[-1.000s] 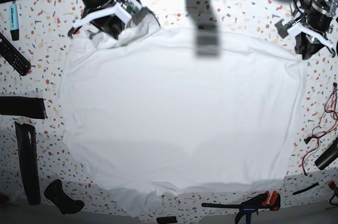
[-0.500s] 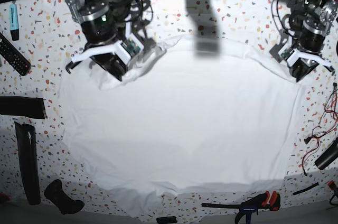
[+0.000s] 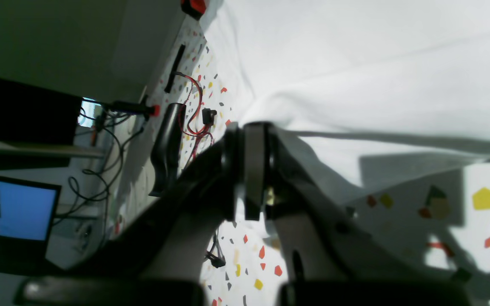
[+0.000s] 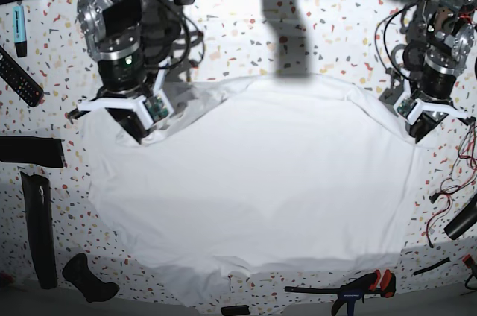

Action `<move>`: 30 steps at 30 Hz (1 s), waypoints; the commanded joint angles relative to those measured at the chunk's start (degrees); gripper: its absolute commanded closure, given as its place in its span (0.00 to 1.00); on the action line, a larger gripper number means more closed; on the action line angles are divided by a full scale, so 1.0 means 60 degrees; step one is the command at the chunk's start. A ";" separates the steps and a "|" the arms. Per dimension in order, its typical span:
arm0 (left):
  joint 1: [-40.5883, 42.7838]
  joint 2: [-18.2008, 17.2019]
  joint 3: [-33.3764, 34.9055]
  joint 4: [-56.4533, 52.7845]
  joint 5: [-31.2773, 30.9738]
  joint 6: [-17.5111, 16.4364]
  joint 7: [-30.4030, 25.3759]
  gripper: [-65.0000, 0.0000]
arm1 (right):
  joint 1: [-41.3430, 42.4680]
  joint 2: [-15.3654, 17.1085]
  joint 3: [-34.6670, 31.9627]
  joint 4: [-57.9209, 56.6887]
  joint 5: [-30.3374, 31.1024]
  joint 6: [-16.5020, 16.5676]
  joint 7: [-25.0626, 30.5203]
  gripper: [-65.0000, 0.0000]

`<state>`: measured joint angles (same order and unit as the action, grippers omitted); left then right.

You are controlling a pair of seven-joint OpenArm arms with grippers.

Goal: Fold the T-shirt properly
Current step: 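Grasp the shirt's shoulder edges with the left and right grippers, then drag the grasped shoulder edges toward the hem with both grippers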

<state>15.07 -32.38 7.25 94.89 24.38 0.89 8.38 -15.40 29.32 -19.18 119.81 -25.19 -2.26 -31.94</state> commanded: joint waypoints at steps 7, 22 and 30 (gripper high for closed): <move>-0.0164 -0.0164 -0.0066 0.0138 -0.0146 0.0164 0.0889 1.00 | 0.0073 -0.0878 0.0641 -0.0346 0.0058 -0.0117 0.0255 1.00; -0.0168 -0.0164 -0.0066 0.0138 -0.0146 0.0164 0.0878 1.00 | 0.0055 -0.0911 0.0641 -0.0346 0.0302 -0.0117 -0.0353 1.00; -0.0189 -0.0160 -0.0066 0.0138 -0.0149 0.0164 0.0874 1.00 | 0.0357 -0.0787 0.0641 -0.0350 0.1093 -0.0113 -0.0331 1.00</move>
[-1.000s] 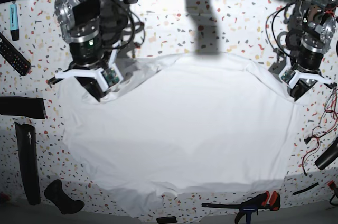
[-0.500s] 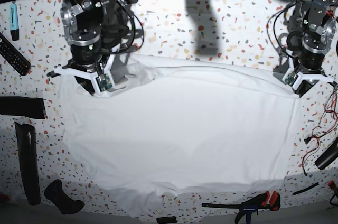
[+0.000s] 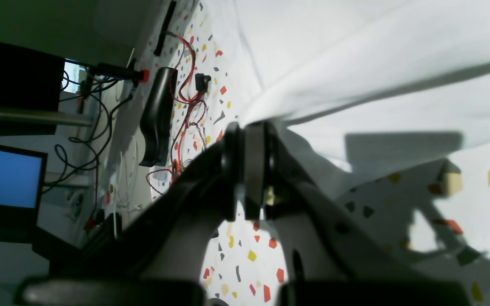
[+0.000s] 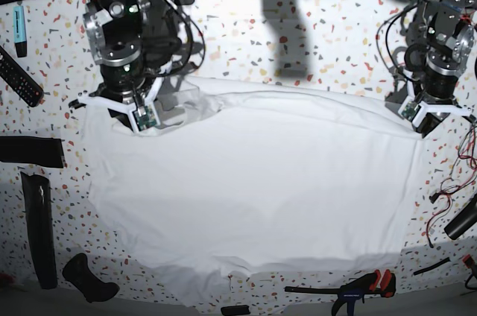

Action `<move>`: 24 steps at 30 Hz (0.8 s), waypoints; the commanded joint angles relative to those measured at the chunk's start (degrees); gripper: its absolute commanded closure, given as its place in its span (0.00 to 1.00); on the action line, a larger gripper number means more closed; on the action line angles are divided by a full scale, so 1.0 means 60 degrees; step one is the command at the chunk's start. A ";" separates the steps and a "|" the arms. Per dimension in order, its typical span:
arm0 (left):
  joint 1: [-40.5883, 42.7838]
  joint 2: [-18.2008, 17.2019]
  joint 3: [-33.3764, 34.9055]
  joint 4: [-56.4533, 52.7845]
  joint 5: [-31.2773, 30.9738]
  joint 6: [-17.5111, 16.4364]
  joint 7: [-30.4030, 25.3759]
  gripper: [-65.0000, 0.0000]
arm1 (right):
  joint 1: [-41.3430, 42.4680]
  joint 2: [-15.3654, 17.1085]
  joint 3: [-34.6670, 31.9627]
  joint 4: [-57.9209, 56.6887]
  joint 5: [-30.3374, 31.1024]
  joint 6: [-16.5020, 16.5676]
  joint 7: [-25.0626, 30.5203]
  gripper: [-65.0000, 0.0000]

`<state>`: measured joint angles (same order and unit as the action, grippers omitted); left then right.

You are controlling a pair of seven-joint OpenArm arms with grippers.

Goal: Fold the T-shirt properly
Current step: 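Drag the grasped shoulder edges toward the hem with both grippers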

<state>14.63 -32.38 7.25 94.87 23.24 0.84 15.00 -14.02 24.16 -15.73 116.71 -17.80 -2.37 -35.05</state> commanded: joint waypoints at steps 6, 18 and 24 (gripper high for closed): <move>-0.0339 -0.0160 -0.0066 0.0138 -0.0004 0.0171 -0.0259 1.00 | 0.0991 0.0069 0.0066 0.0149 0.1038 -0.0062 0.0171 1.00; -0.1534 0.0219 -0.0066 -0.0018 -0.3198 -0.0455 -0.0222 1.00 | 0.3279 0.0011 0.0062 -0.2685 0.2477 0.0758 0.0667 1.00; -0.2157 0.0532 -0.0066 -0.1231 -0.3497 -0.0474 -0.0306 1.00 | 0.4360 -0.0576 0.0055 -0.4120 0.2758 0.1687 0.0838 1.00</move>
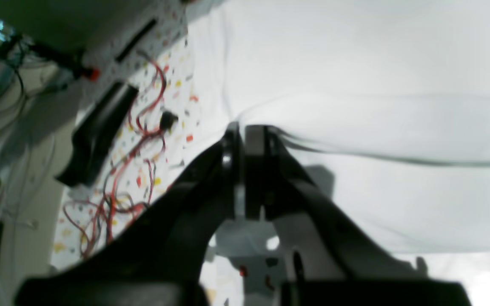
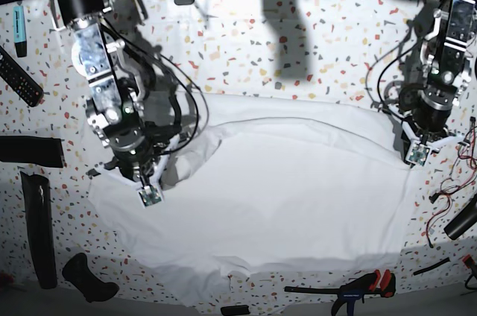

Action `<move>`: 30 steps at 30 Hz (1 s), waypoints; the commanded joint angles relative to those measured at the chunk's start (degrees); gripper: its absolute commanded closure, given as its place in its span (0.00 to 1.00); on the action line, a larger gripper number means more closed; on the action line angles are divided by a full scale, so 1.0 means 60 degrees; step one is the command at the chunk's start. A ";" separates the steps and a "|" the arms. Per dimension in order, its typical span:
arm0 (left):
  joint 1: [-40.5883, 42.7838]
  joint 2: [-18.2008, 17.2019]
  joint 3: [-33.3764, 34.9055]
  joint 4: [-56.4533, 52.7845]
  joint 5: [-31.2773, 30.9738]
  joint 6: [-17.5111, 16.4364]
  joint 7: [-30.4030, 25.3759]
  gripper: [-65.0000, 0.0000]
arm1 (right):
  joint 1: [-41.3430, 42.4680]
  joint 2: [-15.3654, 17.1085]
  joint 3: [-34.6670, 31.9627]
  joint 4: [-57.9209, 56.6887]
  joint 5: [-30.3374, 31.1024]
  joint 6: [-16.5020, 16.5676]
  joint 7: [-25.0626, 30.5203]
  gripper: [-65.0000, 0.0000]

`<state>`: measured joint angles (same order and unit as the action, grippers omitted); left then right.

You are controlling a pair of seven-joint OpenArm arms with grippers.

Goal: Fold the T-shirt properly
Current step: 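Drag the grasped shoulder edges toward the hem with both grippers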

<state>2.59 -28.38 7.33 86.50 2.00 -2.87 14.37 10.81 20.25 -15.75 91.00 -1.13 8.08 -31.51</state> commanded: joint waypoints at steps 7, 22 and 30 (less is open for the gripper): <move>-0.0903 -0.0113 -0.0080 -0.1672 -0.0168 0.0149 -0.0364 1.00 | 0.1224 -0.0681 0.0062 -0.1468 -0.0029 0.0331 0.0295 1.00; -0.0911 -0.0117 -0.0080 -0.1993 -0.0153 0.0659 -0.0051 1.00 | 0.2087 -0.0678 0.0091 -0.3220 -0.0102 -0.0954 0.0091 1.00; -0.0911 -0.0113 -0.0080 -0.1993 -0.0062 0.0652 0.0025 1.00 | 0.2029 -0.0681 0.0087 -0.3220 -0.1020 -0.1708 -0.0470 1.00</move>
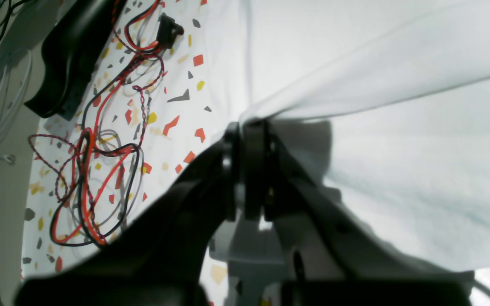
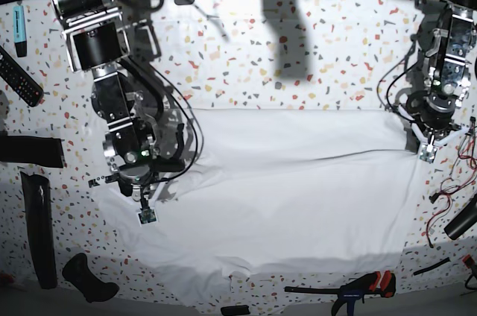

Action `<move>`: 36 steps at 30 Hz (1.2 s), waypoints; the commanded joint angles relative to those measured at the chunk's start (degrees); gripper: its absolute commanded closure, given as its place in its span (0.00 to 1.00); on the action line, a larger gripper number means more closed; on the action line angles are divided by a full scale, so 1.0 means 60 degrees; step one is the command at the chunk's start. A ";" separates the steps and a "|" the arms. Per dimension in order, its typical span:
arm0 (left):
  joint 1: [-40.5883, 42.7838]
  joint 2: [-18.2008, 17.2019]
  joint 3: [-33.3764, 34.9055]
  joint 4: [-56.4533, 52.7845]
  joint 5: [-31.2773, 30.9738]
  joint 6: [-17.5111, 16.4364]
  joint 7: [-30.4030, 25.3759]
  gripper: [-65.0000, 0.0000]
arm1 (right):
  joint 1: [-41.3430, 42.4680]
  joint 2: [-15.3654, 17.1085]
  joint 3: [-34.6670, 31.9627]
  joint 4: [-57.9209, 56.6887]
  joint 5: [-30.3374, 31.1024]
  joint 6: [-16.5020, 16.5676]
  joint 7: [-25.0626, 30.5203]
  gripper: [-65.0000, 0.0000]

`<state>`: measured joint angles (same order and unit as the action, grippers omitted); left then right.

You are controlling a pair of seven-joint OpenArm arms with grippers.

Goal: Fold the T-shirt properly
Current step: 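Drag the grasped shoulder edges toward the hem with both grippers, then release the left gripper and reposition it along the shirt's side edge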

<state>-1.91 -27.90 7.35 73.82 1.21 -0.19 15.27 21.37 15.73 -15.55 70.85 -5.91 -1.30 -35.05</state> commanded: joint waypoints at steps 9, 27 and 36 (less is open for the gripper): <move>-0.0160 -0.0193 -0.0084 0.0120 0.0066 0.0204 -0.0124 1.00 | 0.0273 0.0055 0.0055 0.0138 -0.0240 -0.0138 0.0605 1.00; -0.0157 -0.0189 -0.0084 0.0120 0.0033 0.0204 -0.0124 1.00 | 0.0306 0.0051 0.0055 0.0135 -0.0969 0.0375 0.3508 0.54; -0.0160 -0.0193 -0.0084 0.0120 0.0036 0.0204 -0.0124 1.00 | 0.0346 0.0055 0.0055 0.0138 -0.0157 0.0386 0.2648 0.54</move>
<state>-1.93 -27.92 7.35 73.82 1.21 -0.16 15.29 21.74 15.73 -15.51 70.85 -6.79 1.50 -20.67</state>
